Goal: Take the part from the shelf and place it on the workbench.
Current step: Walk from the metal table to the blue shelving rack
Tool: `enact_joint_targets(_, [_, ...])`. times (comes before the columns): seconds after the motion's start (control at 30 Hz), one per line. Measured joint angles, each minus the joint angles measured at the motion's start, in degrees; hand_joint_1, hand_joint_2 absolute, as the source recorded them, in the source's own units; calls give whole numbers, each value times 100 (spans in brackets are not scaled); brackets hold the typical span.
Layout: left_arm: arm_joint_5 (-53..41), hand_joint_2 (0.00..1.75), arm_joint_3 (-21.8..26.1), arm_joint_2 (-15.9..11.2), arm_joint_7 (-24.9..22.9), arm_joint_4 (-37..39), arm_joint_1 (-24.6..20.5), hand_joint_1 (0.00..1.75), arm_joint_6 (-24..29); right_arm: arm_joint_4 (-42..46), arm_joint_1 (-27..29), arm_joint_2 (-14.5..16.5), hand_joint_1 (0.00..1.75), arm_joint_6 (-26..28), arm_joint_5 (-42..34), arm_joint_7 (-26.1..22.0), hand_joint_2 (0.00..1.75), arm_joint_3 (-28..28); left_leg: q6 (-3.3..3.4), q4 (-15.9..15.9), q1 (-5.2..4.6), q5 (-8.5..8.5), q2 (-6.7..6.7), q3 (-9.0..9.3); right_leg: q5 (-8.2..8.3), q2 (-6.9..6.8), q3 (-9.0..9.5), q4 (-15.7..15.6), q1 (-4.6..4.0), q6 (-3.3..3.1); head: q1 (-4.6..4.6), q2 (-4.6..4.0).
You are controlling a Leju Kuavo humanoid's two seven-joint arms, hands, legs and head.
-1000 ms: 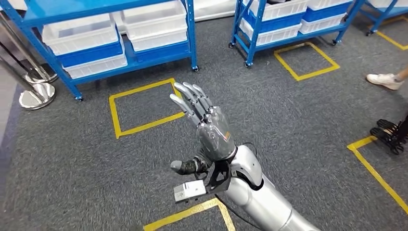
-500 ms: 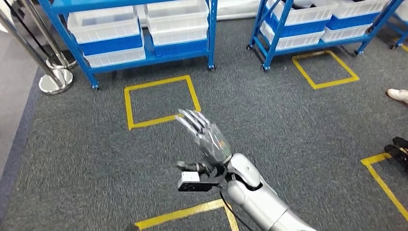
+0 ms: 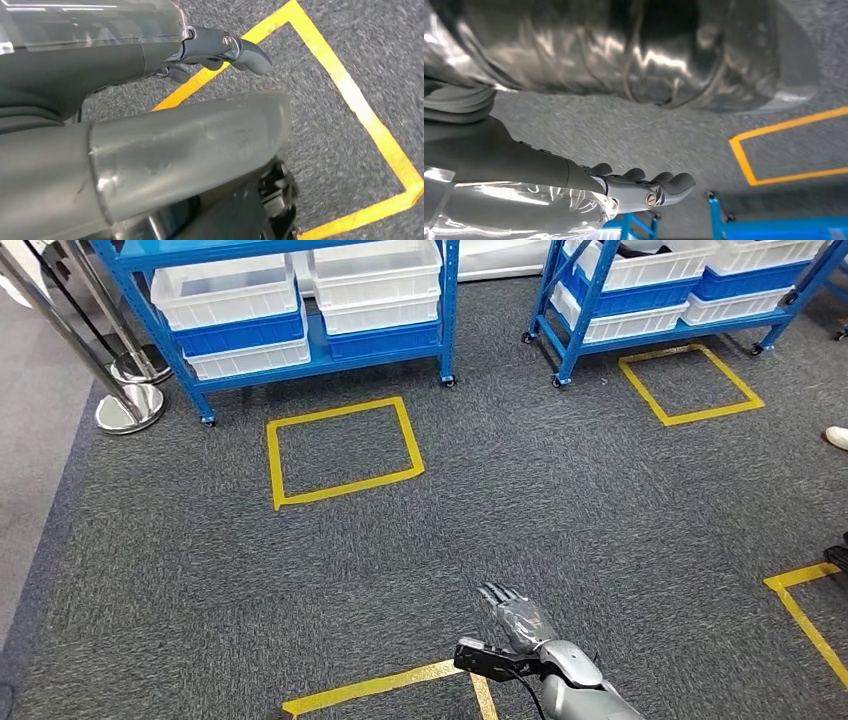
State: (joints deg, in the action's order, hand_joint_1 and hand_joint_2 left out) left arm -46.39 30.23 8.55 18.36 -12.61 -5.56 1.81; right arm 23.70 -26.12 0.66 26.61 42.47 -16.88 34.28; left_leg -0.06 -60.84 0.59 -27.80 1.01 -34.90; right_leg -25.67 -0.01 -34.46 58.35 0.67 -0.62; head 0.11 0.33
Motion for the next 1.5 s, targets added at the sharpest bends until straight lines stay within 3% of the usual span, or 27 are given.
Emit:
enact_joint_targets(0.1, [-1, 0, 0, 1, -1, 0, 3, 0, -1, -140, 5, 0, 0, -3, 2, 9, 0, -12, -53, -1031, 8, -502, -32, -470, -4, -27, 11, -3, -3, -53, -1, 0])
enact_joint_targets(0.17, [-1, 0, 0, 1, -10, 0, 18, 0, -2, -221, 11, 0, 0, -20, 2, 19, 0, -15, -65, -1312, 9, -510, -43, -599, -15, -37, 10, 14, -9, -58, -1, 0])
enact_joint_targets(0.2, [-1, 0, 0, 0, -19, 0, 23, 0, -3, -251, 14, 0, 0, -39, 0, 36, 0, -16, -58, -1125, 9, -362, -50, -503, -22, -37, 13, 24, -10, -55, -1, 0])
enact_joint_targets(0.27, [-2, 0, -1, -2, -39, 0, 22, 0, -9, -292, 35, 0, 0, -49, -10, 71, 0, -34, -16, -363, 2, -12, -68, -118, -40, -36, 26, 43, -17, -34, -1, 0])
enact_joint_targets(0.33, [-3, 0, -1, -4, -37, 0, 17, 0, -17, -328, 115, -4, 0, 122, -4, 118, 0, -92, 42, 162, -23, 126, -74, 148, -57, -58, 34, 55, -34, 14, 1, 0])
enact_joint_targets(0.43, [1, 0, 1, -4, -9, 0, 43, 0, 1, -406, 320, -12, 0, 614, 68, 267, 0, -224, 131, 279, -33, 145, -9, 195, -74, -117, 56, 49, -35, 109, 1, 0])
enact_joint_targets(0.5, [7, 0, 5, -4, 9, 0, 55, 0, 16, -466, 434, -7, 0, 786, 90, 349, 0, -309, 201, 335, -10, 188, 39, 223, -216, -95, 0, 215, -21, 164, 2, 0])
enact_joint_targets(0.6, [15, 0, 26, -5, 17, 0, 46, 0, 22, -555, 580, -2, 0, 836, 97, 404, 0, -411, 250, 353, -6, 210, 107, 222, -757, -32, -465, 1207, 4, 216, 3, 0])
enact_joint_targets(0.63, [16, 0, 34, -5, 17, 0, 47, 0, 22, -577, 625, 1, 0, 836, 99, 411, 0, -434, 251, 349, -8, 209, 144, 217, -851, -26, -608, 1498, 13, 230, 2, 0])
enact_joint_targets(0.67, [16, 0, 40, -7, 17, 0, 48, 0, 22, -594, 661, 2, 0, 835, 102, 417, 0, -452, 248, 342, -7, 208, 187, 214, -832, -22, -663, 1605, 22, 241, 2, 0])
enact_joint_targets(0.7, [16, 0, 44, -7, 17, 0, 48, 0, 22, -608, 685, 2, 0, 834, 104, 427, 0, -468, 242, 331, -4, 204, 237, 213, -704, -9, -607, 1488, 34, 247, 2, 0])
enact_joint_targets(0.73, [17, 0, 48, -7, 17, 0, 47, 0, 22, -621, 697, 2, 0, 832, 105, 445, 0, -482, 231, 315, 0, 197, 292, 212, -499, 38, -447, 1167, 52, 249, 2, 0])
enact_joint_targets(0.8, [17, 0, 54, -5, 20, 0, 36, 0, 23, -649, 710, 3, 0, 827, 108, 505, 0, -509, 186, 265, 2, 173, 393, 192, -205, 281, -80, 428, 88, 236, 2, 0])
enact_joint_targets(0.87, [16, 0, 65, -3, 32, 0, 27, 0, 14, -682, 747, 5, 0, 827, 111, 594, 0, -542, 122, 236, 7, 166, 491, 153, -161, 414, 71, 118, 88, 207, 2, 0])
enact_joint_targets(0.93, [8, 0, 77, -4, 49, 2, 42, 0, -5, -708, 805, 17, 0, 829, 108, 697, 0, -590, 48, 248, 17, 176, 604, 126, -154, 291, 85, 97, 78, 152, 2, 0])
enact_joint_targets(1.0, [-1, 87, 84, -8, 44, 4, 74, 0, -16, -733, 843, 27, 0, 827, 93, 803, 0, -645, -8, 121, 10, 80, 475, 63, -135, 154, 122, 44, 88, 66, -2, 0])
enact_joint_targets(1.07, [-3, 175, 86, -15, 4, 6, 88, 0, -10, -772, 888, 25, 0, 808, 80, 906, 0, -708, -42, -439, 5, -244, 151, -191, -133, 5, 147, 12, 70, -4, -5, 0])
enact_joint_targets(1.13, [-3, 175, 91, -21, -33, 7, 93, 0, 1, -819, 970, 16, 0, 761, 73, 1011, 0, -761, -71, -1183, 12, -573, -15, -548, -151, -167, 148, 20, 38, -34, -5, 0])
enact_joint_targets(1.17, [0, 175, 98, -28, -42, 7, 105, 0, 8, -844, 1017, 10, 0, 731, 66, 1070, 0, -785, -79, -1384, 14, -618, -43, -642, -161, -250, 149, 25, 28, -40, -5, 0])
enact_joint_targets(1.2, [5, 175, 111, -39, -42, 7, 123, 0, 14, -866, 1063, 5, 0, 701, 54, 1127, 0, -812, -82, -1371, 14, -554, -60, -629, -172, -327, 152, 30, 22, -40, -6, 0])
enact_joint_targets(1.27, [26, 175, 149, -78, -33, 7, 158, 0, 31, -903, 1161, 2, 0, 626, 6, 1250, 0, -886, -61, -757, 9, -202, -149, -291, -196, -459, 173, 38, 17, -22, -7, 0])
enact_joint_targets(1.3, [45, 131, 170, -97, -25, 7, 166, 0, 37, -921, 1220, 2, 0, 580, -19, 1313, 0, -933, -36, -342, -11, -58, -278, -71, -212, -519, 192, 42, 5, -3, -7, 0])
enact_joint_targets(1.37, [82, 131, 214, -123, -3, 6, 171, 0, 42, -960, 1350, -2, 0, 511, -65, 1423, 0, -1025, 38, 171, -57, 75, -451, 197, -243, -629, 226, 51, -23, 49, -4, 0])
enact_joint_targets(1.4, [95, 131, 238, -134, 7, 6, 181, 0, 42, -979, 1408, -4, 0, 488, -80, 1467, 0, -1064, 72, 230, -78, 63, -463, 209, -251, -680, 239, 52, -37, 74, -2, 0])
enact_joint_targets(1.43, [100, 175, 260, -144, 13, 6, 200, 0, 44, -993, 1450, -5, 0, 461, -95, 1518, 0, -1096, 106, 238, -82, 77, -392, 199, -255, -728, 251, 49, -39, 99, -1, 0])
enact_joint_targets(1.47, [107, 175, 280, -152, 14, 7, 223, 0, 45, -1005, 1480, -8, 0, 412, -110, 1597, 0, -1131, 139, 259, -73, 92, -335, 206, -272, -719, 262, 59, -27, 132, -2, 0])
enact_joint_targets(1.5, [111, 175, 298, -160, 11, 8, 240, 0, 47, -1021, 1507, -11, 0, 345, -134, 1700, 0, -1168, 176, 285, -60, 111, -284, 218, -325, -620, 255, 110, -13, 164, -3, 0])
